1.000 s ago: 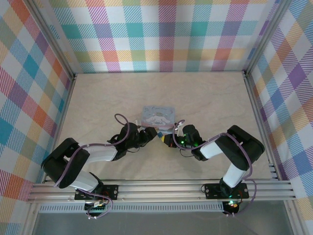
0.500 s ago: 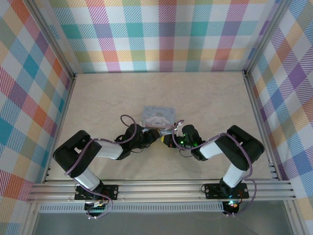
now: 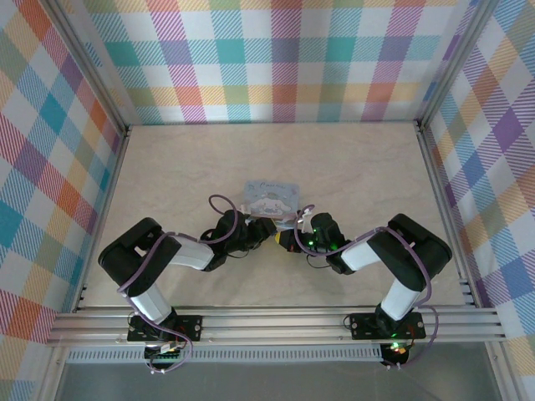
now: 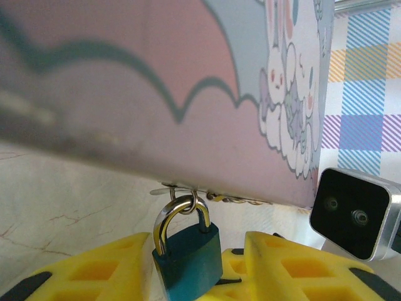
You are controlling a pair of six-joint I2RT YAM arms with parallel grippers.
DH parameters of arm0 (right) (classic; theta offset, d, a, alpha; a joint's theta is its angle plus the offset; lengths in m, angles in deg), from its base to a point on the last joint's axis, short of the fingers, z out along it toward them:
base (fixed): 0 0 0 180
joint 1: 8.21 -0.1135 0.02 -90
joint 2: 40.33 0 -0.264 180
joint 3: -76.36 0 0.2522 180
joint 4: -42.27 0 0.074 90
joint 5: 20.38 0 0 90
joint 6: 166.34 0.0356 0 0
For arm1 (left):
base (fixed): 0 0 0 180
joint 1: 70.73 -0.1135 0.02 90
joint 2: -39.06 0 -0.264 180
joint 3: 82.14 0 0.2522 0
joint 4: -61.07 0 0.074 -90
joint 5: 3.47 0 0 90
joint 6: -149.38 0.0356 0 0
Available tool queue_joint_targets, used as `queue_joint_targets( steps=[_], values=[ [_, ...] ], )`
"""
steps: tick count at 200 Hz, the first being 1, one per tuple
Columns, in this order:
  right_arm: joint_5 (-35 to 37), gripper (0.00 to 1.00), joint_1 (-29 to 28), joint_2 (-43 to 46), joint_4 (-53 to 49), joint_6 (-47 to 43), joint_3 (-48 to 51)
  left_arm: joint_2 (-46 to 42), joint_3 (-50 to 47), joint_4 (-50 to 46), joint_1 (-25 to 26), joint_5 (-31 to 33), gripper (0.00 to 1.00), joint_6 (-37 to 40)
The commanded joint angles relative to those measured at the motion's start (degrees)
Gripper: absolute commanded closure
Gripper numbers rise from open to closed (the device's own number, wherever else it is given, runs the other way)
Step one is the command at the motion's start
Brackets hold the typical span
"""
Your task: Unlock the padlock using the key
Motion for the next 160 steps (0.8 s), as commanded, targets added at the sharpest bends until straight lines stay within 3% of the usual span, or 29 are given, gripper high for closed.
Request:
queue_joint_targets(
  steps=[1,71,124,160],
  values=[
    [-1.1,1.0,-0.5,2.2,1.2,1.5,-1.6,1.3,0.8,1.2,0.6,-0.1,0.59,-1.2],
    [-2.2,1.0,-0.5,2.4,1.1,8.2,-3.3,1.6,0.7,1.2,0.6,0.3,0.74,-1.8],
    [-1.5,1.0,-0.5,3.2,-0.7,8.3,-3.2,0.7,0.4,-0.1,0.6,1.1,0.85,-2.1],
    [-1.3,0.92,-0.5,4.0,-1.7,7.4,-3.5,-0.2,0.7,-1.2,0.7,1.1,0.91,-1.8]
  ],
)
